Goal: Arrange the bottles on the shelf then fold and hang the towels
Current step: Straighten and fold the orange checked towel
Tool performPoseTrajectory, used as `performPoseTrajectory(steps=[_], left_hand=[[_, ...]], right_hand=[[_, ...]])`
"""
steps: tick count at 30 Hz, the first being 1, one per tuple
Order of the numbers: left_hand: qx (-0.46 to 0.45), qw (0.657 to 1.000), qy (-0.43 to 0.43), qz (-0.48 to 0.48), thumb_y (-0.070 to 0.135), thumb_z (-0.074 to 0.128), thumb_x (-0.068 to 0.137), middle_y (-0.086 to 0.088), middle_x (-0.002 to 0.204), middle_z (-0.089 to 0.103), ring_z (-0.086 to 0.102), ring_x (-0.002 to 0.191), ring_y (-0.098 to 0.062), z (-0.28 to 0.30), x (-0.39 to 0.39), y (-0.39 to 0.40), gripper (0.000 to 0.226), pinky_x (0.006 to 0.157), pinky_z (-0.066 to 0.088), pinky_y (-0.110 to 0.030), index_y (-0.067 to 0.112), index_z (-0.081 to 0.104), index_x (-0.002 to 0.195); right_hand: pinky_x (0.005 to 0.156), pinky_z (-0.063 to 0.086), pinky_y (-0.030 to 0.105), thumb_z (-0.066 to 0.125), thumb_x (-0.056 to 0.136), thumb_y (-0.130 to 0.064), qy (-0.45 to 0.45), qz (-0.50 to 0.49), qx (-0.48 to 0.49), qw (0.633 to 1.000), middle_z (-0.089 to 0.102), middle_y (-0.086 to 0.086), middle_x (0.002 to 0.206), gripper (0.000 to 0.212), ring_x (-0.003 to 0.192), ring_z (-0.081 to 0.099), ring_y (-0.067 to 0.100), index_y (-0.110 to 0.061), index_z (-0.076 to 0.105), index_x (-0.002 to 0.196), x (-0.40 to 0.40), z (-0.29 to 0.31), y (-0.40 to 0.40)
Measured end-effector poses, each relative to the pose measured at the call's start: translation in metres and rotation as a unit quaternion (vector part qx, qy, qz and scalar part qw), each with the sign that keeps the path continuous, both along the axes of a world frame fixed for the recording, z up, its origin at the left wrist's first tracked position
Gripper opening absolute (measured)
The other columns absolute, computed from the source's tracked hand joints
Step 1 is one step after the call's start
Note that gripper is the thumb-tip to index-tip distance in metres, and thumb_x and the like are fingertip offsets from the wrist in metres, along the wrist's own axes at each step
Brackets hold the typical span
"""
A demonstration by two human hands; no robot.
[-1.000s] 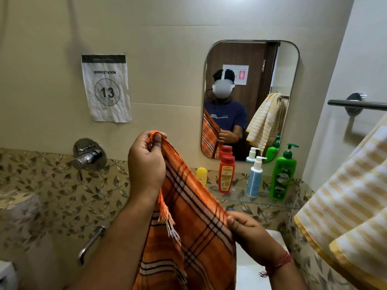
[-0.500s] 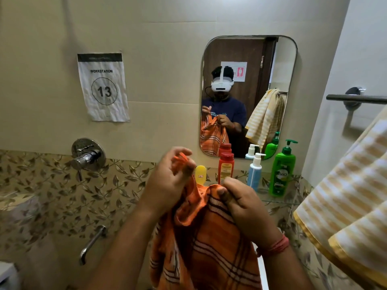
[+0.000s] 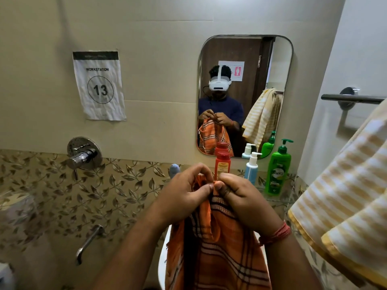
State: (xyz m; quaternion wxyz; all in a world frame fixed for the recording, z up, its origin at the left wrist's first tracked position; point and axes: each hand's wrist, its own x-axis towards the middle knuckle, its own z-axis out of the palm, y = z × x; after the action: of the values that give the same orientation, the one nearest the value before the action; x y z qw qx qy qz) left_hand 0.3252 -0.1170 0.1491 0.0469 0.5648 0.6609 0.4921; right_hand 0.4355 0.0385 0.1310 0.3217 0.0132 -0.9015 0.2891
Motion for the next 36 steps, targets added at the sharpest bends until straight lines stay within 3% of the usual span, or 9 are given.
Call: performPoseTrajectory(steps=[4, 8, 11, 15, 20, 23, 28, 32, 36], left_hand=[[-0.003, 0.999, 0.035, 0.013, 0.014, 0.061, 0.097, 0.008, 0.081, 0.061, 0.061, 0.073, 0.002, 0.0, 0.002, 0.004, 0.006, 0.061, 0.047, -0.014, 0.02, 0.061, 0.095], [0.054, 0.993, 0.035, 0.103, 0.011, 0.056, 0.099, 0.001, 0.077, 0.06, 0.059, 0.066, 0.002, 0.0, 0.0, 0.007, 0.011, 0.054, 0.046, -0.013, 0.02, 0.056, 0.092], [0.131, 0.964, 0.018, 0.23, 0.015, 0.055, 0.1, 0.002, 0.081, 0.06, 0.06, 0.07, 0.003, 0.0, -0.01, 0.004, 0.007, 0.057, 0.047, -0.01, 0.019, 0.054, 0.095], [0.23, 0.913, -0.007, 0.338, 0.01, 0.056, 0.099, 0.013, 0.081, 0.055, 0.054, 0.074, 0.02, 0.005, -0.03, -0.005, 0.004, 0.061, 0.039, 0.001, 0.013, 0.055, 0.098], [0.264, 0.885, -0.022, 0.384, 0.011, 0.057, 0.099, 0.015, 0.083, 0.054, 0.054, 0.072, 0.008, 0.009, -0.052, -0.013, 0.002, 0.06, 0.037, 0.0, 0.011, 0.056, 0.101], [0.267, 0.88, -0.022, 0.391, 0.011, 0.055, 0.099, 0.014, 0.083, 0.054, 0.053, 0.075, 0.003, 0.008, -0.053, -0.013, 0.002, 0.061, 0.038, 0.0, 0.012, 0.055, 0.1], [0.267, 0.874, -0.038, 0.403, 0.014, 0.054, 0.099, 0.015, 0.083, 0.055, 0.053, 0.076, 0.003, 0.005, -0.058, -0.016, 0.002, 0.059, 0.037, -0.002, 0.016, 0.053, 0.099], [0.279, 0.864, -0.052, 0.415, 0.015, 0.054, 0.099, 0.013, 0.084, 0.056, 0.054, 0.075, 0.002, 0.004, -0.062, -0.018, 0.004, 0.059, 0.037, -0.005, 0.018, 0.052, 0.098], [0.284, 0.86, -0.058, 0.42, 0.015, 0.054, 0.099, 0.013, 0.084, 0.056, 0.056, 0.076, -0.005, 0.001, -0.065, -0.019, 0.004, 0.065, 0.041, -0.017, 0.019, 0.053, 0.098]], right_hand=[[0.069, 0.048, 0.031, 0.044, 0.094, -0.053, -0.022, 0.029, -0.053, 0.998, 0.06, -0.012, 0.079, 0.028, 0.076, 0.056, 0.008, -0.036, 0.061, 0.079, 0.005, -0.003, -0.001], [0.081, 0.052, 0.056, 0.05, 0.087, -0.067, -0.074, 0.067, -0.165, 0.981, 0.066, 0.018, 0.095, 0.059, 0.09, 0.065, 0.036, -0.012, 0.069, 0.099, 0.012, -0.012, 0.004], [0.075, 0.052, 0.053, 0.052, 0.082, -0.073, -0.094, 0.056, -0.177, 0.978, 0.065, 0.015, 0.089, 0.064, 0.086, 0.064, 0.035, -0.013, 0.07, 0.093, 0.019, -0.02, 0.012], [0.069, 0.051, 0.03, 0.054, 0.087, -0.06, -0.092, 0.04, -0.215, 0.971, 0.065, -0.005, 0.076, 0.038, 0.077, 0.065, 0.015, -0.027, 0.072, 0.081, 0.03, -0.03, 0.021], [0.065, 0.048, 0.043, 0.05, 0.081, -0.076, -0.105, 0.0, -0.088, 0.991, 0.058, -0.001, 0.073, 0.063, 0.072, 0.058, 0.021, -0.016, 0.065, 0.075, 0.031, -0.037, 0.026], [0.067, 0.05, 0.043, 0.046, 0.087, -0.07, -0.12, -0.006, -0.007, 0.993, 0.061, -0.001, 0.079, 0.055, 0.073, 0.059, 0.014, -0.02, 0.068, 0.079, 0.027, -0.04, 0.024], [0.068, 0.049, 0.034, 0.051, 0.089, -0.062, -0.217, 0.041, -0.029, 0.975, 0.063, -0.001, 0.087, 0.047, 0.078, 0.061, 0.014, -0.022, 0.071, 0.077, 0.024, -0.051, 0.02], [0.063, 0.045, 0.037, 0.052, 0.083, -0.074, -0.166, 0.019, -0.086, 0.982, 0.058, 0.013, 0.078, 0.07, 0.074, 0.058, 0.028, -0.006, 0.067, 0.073, 0.02, -0.065, 0.021], [0.07, 0.052, 0.043, 0.054, 0.084, -0.07, -0.181, -0.007, -0.075, 0.981, 0.063, 0.006, 0.08, 0.06, 0.076, 0.061, 0.021, -0.012, 0.071, 0.075, 0.015, -0.075, 0.024]])
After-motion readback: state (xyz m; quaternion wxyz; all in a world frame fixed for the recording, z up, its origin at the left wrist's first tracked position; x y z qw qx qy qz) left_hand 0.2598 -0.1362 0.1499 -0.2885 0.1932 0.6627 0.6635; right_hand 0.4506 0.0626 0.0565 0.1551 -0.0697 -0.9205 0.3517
